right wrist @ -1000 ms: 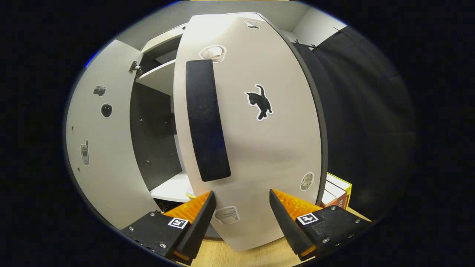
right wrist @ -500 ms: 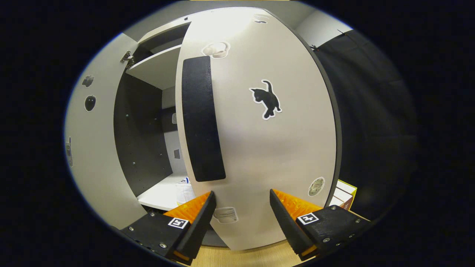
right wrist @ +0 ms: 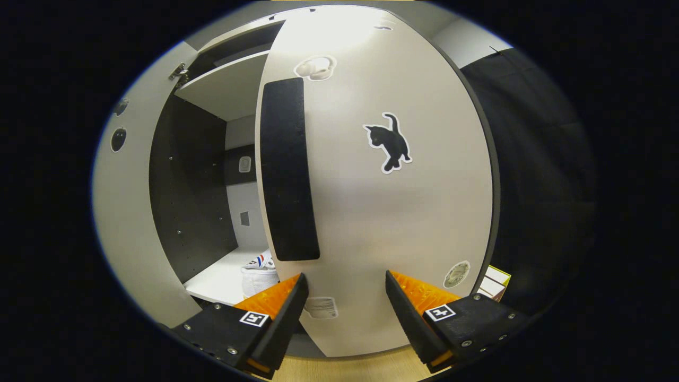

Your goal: Grab one shoe with the right hand and put it into the shoe cabinet, grab the other shoe with the left hand and put it into the shoe cabinet; then close the right door with the right hand and the left door with the left hand.

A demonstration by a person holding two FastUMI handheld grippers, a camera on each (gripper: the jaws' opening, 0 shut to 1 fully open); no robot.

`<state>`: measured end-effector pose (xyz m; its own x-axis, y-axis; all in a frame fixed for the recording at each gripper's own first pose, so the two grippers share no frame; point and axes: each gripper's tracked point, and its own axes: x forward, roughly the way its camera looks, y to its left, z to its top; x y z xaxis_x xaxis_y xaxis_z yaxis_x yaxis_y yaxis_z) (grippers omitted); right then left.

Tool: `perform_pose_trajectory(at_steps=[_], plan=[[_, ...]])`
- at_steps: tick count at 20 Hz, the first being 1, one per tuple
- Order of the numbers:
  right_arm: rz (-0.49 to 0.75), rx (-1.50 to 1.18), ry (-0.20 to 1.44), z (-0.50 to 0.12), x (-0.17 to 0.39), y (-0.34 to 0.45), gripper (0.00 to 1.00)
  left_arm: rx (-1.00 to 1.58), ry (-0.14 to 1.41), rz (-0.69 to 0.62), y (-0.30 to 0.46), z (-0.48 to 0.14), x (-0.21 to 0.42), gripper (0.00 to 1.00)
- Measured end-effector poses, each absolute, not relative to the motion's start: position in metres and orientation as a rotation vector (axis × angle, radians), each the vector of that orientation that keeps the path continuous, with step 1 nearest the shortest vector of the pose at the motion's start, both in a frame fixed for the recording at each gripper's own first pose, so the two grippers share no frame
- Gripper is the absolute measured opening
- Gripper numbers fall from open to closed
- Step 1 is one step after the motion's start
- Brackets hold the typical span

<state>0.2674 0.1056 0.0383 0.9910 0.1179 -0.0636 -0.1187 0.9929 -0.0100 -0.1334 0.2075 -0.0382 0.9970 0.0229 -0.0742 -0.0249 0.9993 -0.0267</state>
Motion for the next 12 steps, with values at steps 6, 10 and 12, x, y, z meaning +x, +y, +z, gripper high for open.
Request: perform_pose_trajectory(at_steps=[6,10,12], plan=[[0.138,-0.022,0.021,0.057,0.215,0.087,0.93,0.007,0.080,0.004,0.187,-0.072,-0.110,0.95],[0.168,-0.010,0.007,0.072,0.165,0.073,0.93,-0.010,0.125,-0.053,0.153,-0.115,-0.085,0.95],[0.181,-0.018,0.005,0.077,0.139,0.066,0.93,-0.008,0.145,-0.092,0.129,-0.128,-0.072,0.97]])
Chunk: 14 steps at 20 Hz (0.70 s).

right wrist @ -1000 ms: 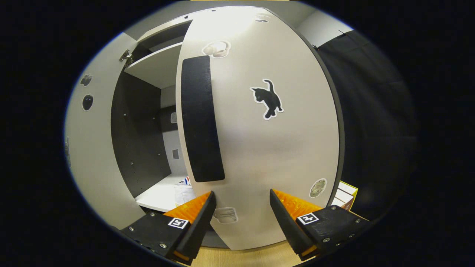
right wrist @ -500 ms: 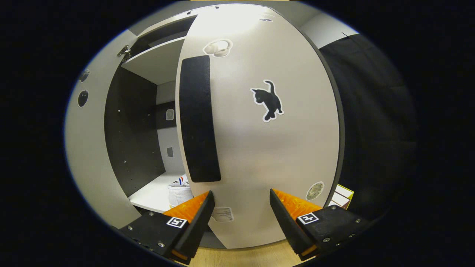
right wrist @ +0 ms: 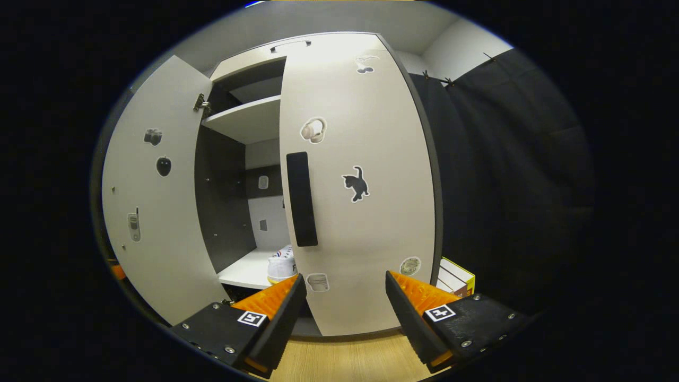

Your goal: Grab one shoe with the right hand and put it into the shoe cabinet, grab the other shoe with the left hand and put it into the shoe cabinet; then close the right door with the right hand and the left door with the left hand.

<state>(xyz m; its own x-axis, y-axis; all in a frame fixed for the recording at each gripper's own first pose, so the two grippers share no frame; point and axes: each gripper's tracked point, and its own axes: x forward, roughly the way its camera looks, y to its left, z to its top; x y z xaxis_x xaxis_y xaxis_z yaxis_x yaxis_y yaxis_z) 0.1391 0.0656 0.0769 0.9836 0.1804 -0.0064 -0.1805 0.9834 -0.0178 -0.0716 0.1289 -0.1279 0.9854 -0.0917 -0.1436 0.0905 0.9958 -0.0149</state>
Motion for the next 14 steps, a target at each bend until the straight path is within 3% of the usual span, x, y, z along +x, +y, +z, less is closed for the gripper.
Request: perform_pose_trajectory(at_steps=[6,8,14], plan=[[0.153,-0.055,-0.054,0.103,0.086,0.025,0.93,0.004,0.160,-0.184,0.081,-0.151,-0.061,0.97],[0.134,-0.069,-0.063,0.109,0.076,0.009,0.93,0.039,0.141,-0.182,0.077,-0.147,-0.062,0.91],[0.123,-0.031,-0.092,0.121,0.055,-0.013,0.93,-0.056,0.183,-0.279,0.020,-0.150,-0.066,0.95]])
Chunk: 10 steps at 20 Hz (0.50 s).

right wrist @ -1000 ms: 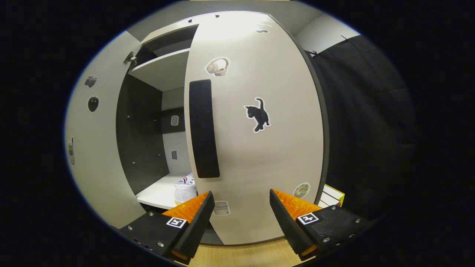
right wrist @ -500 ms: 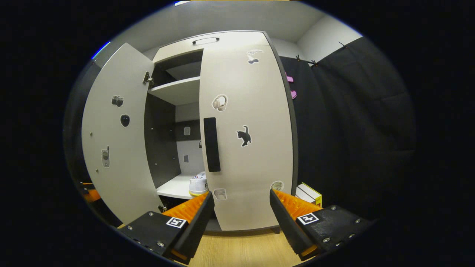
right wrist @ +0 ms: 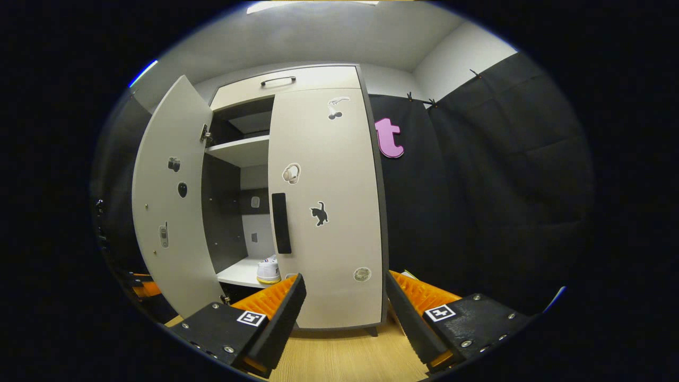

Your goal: Grab one shoe with the right hand and put it into the shoe cabinet, grab the other shoe with the left hand and put it into the shoe cabinet; then close the right door with the right hand and the left door with the left hand.

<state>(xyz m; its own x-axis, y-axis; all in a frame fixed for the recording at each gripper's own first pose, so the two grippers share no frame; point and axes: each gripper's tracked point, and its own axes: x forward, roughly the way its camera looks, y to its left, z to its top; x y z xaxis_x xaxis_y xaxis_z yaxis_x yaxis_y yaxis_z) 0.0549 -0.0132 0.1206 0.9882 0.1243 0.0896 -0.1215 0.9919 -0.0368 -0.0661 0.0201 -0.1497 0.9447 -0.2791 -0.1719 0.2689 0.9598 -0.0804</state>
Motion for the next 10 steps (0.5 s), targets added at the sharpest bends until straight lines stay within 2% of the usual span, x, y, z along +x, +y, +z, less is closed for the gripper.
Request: perform_pose_trajectory(at_steps=[1,6,8,10], plan=[[0.126,-0.032,-0.089,0.119,0.053,-0.016,0.93,-0.044,0.177,-0.291,0.009,-0.147,-0.065,0.99],[0.133,-0.010,-0.080,0.113,0.046,-0.028,0.93,-0.023,0.176,-0.321,-0.034,-0.148,-0.056,0.99],[0.131,0.001,-0.074,0.109,0.044,-0.036,0.93,-0.031,0.188,-0.337,-0.047,-0.148,-0.052,0.91],[0.126,0.014,-0.066,0.105,0.044,-0.044,0.93,-0.023,0.190,-0.350,-0.060,-0.149,-0.044,0.95]])
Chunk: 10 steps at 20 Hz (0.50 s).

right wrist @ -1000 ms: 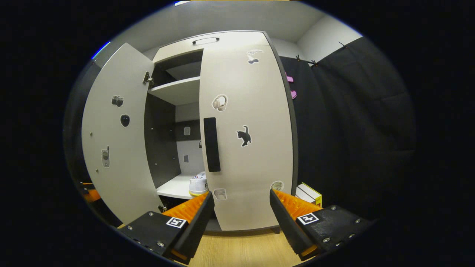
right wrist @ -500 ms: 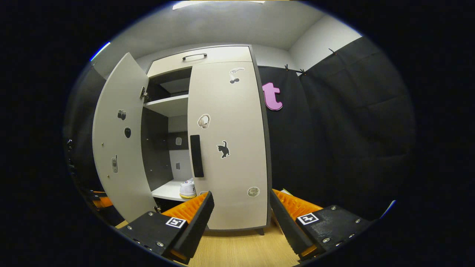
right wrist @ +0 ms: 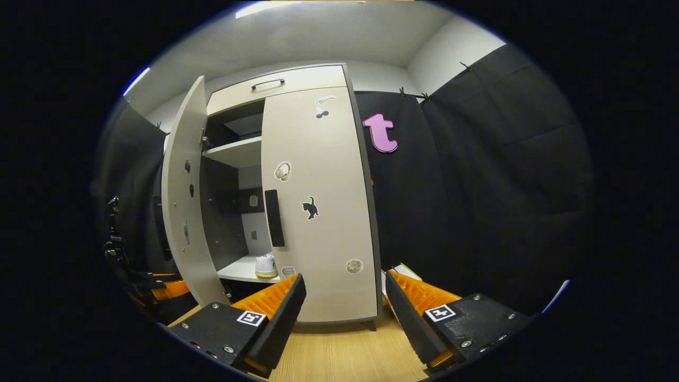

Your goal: Grab one shoe with the right hand and put it into the shoe cabinet, grab the other shoe with the left hand and put it into the shoe cabinet; then close the right door with the right hand and the left door with the left hand.

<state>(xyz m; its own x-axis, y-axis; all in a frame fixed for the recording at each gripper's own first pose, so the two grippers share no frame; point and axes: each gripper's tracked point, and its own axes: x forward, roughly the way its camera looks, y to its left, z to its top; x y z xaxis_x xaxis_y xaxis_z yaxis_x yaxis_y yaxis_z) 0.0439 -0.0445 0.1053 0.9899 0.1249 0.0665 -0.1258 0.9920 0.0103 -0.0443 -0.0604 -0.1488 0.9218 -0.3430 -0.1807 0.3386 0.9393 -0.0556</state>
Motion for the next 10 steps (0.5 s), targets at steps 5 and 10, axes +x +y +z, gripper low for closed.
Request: perform_pose_trajectory(at_steps=[5,10], plan=[[0.095,0.025,-0.036,0.092,0.046,-0.071,0.93,0.036,0.179,-0.338,-0.091,-0.161,-0.005,0.94],[0.060,0.019,-0.024,0.085,0.052,-0.094,0.93,0.093,0.167,-0.294,-0.110,-0.174,0.044,0.97]])
